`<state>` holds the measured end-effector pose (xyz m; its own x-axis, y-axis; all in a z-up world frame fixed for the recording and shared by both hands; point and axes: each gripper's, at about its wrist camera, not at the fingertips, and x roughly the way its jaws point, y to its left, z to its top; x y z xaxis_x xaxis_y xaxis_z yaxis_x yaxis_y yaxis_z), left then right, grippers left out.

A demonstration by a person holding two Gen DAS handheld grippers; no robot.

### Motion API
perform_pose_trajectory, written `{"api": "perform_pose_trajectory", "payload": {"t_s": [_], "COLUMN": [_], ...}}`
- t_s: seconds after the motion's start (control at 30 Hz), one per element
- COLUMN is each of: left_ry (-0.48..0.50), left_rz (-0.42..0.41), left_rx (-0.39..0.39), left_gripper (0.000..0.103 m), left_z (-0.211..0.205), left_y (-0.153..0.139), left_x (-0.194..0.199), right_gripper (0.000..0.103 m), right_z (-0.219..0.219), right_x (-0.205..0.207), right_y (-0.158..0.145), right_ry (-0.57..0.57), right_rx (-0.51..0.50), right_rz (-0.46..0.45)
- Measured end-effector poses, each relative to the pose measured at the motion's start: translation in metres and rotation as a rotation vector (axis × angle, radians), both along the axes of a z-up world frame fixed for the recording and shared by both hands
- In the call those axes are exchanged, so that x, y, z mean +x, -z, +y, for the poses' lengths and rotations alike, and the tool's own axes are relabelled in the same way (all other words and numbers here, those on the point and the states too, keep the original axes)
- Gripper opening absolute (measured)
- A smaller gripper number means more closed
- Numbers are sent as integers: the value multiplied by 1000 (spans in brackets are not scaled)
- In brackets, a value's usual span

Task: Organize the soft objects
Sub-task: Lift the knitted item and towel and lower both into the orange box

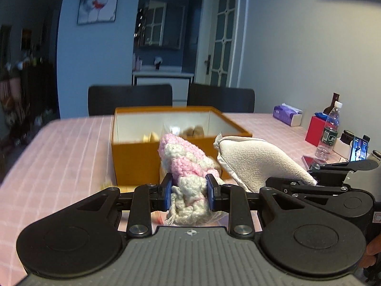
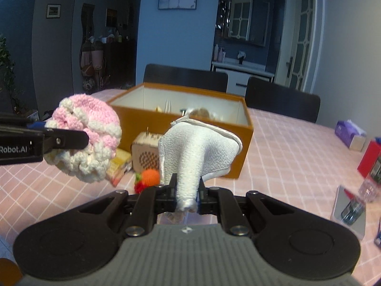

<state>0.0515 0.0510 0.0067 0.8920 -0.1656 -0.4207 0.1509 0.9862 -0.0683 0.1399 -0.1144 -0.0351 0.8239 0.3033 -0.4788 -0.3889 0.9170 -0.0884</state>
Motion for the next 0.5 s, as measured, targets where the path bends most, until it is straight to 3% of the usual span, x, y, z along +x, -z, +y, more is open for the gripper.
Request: {"api": "perform_pose_trajectory", "payload": {"t_s": [0.5], "left_ry": [13], "left_rz": [-102], "left_rx": [-2], "left_gripper": [32], "left_z": [10], "left_y": [-43], "left_x": [35], "right_gripper": [11], "right_z": [16], "right_x": [32], "right_y": [-42], "right_ry": [-44], "right_rx": [-14], "right_rz": [-111]}}
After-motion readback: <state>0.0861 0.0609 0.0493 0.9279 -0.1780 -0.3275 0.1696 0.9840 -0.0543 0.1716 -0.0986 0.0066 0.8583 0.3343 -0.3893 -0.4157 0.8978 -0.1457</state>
